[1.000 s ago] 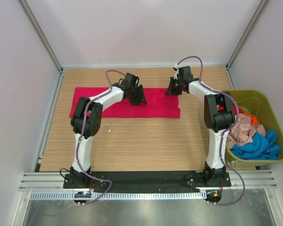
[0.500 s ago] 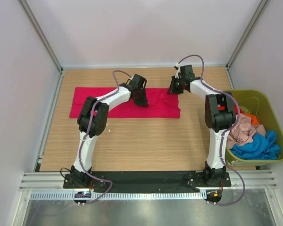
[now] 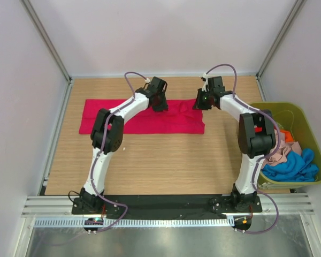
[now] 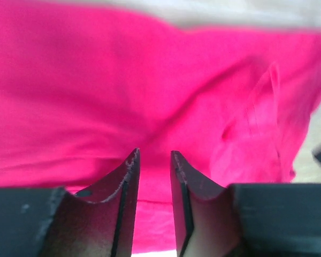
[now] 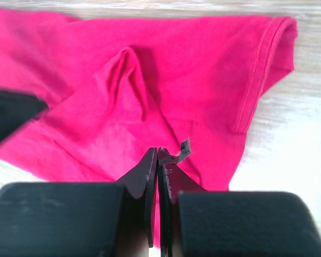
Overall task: Fold and stack the t-shirts
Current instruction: Fold the tshirt
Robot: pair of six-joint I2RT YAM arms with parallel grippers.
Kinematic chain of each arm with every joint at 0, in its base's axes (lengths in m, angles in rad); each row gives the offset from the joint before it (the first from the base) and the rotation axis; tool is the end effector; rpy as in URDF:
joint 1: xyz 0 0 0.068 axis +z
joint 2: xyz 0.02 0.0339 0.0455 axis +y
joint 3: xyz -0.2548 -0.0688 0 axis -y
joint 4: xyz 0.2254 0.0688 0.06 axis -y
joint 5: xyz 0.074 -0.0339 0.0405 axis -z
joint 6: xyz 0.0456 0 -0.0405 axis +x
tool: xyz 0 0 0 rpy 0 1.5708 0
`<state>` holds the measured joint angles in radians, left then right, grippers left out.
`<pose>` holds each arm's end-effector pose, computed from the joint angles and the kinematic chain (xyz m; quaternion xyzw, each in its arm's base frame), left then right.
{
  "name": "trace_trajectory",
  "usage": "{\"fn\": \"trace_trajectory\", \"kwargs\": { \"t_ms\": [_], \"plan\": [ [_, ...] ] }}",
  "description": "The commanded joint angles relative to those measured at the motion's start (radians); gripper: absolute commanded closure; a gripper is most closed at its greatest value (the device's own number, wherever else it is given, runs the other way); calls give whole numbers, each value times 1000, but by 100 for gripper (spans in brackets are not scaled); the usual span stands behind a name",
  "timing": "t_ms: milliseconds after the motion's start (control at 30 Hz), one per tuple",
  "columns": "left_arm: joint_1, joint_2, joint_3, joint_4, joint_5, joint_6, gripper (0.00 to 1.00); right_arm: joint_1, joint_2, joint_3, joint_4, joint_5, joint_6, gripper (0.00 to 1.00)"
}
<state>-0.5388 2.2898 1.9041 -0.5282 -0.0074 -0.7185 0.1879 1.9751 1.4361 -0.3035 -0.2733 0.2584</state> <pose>0.4227 -0.2523 0.1813 -0.0861 0.9426 -0.1869 0.2630 0.4132 0.0911 0.1956 -0.0159 0.9269 0.2022 0.3159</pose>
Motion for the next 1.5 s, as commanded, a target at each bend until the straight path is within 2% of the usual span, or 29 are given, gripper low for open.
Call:
{"fn": "trace_trajectory", "kwargs": {
  "t_ms": [0, 100, 167, 233, 267, 333, 433, 500, 600, 700, 767, 1000, 1133, 1467],
  "plan": [
    [43, 0, 39, -38, -132, -33, 68, 2, -88, -31, 40, 17, 8, 90],
    [75, -3, 42, -50, -141, -50, 66, 10, -93, -48, 46, 3, 8, 83],
    [82, -12, 30, -26, -60, -21, 65, 16, -73, -36, 43, -27, 2, 75],
    [80, -47, -37, 57, 73, 48, 61, 24, -58, -17, 38, -44, 8, 70],
    [76, -58, -62, 171, 250, 116, 60, 22, -45, -14, 44, -65, 18, 68],
    [60, -93, -89, 208, 302, 212, 57, 24, -38, -13, 59, -72, 48, 67],
    [10, -128, -126, 197, 262, 423, 57, 27, -12, -5, 81, -83, 68, 67],
    [-38, -148, -145, 183, 180, 566, 56, 25, 11, -3, 93, -86, 94, 67],
    [-95, -158, -163, 175, 71, 701, 54, 25, 37, -6, 127, -92, 133, 67],
    [-134, -151, -169, 183, 40, 760, 53, 27, 57, 0, 148, -84, 157, 66],
    [-154, -142, -163, 186, -34, 798, 53, 25, 79, 14, 150, -79, 163, 65],
    [-182, -136, -194, 237, -172, 880, 52, 27, 105, 23, 173, -78, 166, 65],
    [-182, -119, -197, 247, -175, 907, 53, 27, 110, 20, 193, -84, 174, 66],
    [-185, -108, -191, 258, -65, 953, 57, 27, 122, 53, 198, -78, 173, 69]
  ]
}}
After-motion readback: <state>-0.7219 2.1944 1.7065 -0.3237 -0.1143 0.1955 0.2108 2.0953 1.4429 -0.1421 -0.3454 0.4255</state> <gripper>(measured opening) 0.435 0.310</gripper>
